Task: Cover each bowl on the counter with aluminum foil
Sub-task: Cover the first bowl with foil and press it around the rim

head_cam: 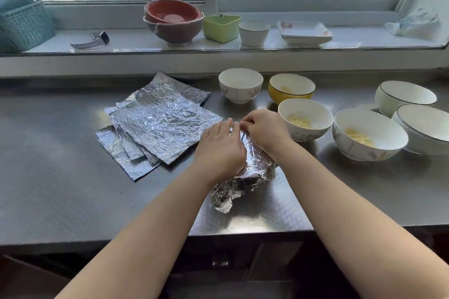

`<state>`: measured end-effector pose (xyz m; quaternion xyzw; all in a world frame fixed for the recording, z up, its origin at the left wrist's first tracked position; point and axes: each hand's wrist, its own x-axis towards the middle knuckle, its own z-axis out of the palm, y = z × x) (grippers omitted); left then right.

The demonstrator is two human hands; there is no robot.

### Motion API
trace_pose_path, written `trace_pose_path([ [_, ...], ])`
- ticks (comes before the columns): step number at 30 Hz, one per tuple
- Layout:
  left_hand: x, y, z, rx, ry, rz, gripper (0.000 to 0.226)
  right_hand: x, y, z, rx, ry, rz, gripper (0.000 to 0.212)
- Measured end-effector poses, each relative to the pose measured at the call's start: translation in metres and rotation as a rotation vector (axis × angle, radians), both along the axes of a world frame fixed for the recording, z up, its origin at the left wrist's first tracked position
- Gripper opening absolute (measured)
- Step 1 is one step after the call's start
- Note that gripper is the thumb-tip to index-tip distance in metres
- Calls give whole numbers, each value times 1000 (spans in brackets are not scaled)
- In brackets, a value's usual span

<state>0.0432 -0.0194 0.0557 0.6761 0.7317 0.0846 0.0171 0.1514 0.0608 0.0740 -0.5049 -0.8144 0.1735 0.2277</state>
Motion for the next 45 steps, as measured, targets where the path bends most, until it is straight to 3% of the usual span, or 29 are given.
trace_pose_path([
  [28, 6, -3, 3, -30, -34, 54, 60, 7, -2, -9, -119, 32, -63, 31],
  [31, 2, 1, 4, -58, -60, 41, 55, 9, 0, -8, -176, 86, -36, 35],
  [34, -11, 12, 17, -117, -128, 8, 36, 11, 1, -7, -237, 106, -8, 45],
  [38, -21, 22, 31, 93, -46, 7, 31, 9, 1, -5, -268, 103, 9, 38],
  [40, -23, 24, 27, 205, -159, -30, 27, 10, 2, -4, -272, 99, 23, 38],
  [42, -24, 24, 20, 215, -314, -55, 27, 11, 2, -5, -266, 113, 36, 37],
  [45, -26, 23, 9, 222, -393, -56, 26, 10, 2, -9, -246, 131, 45, 38],
])
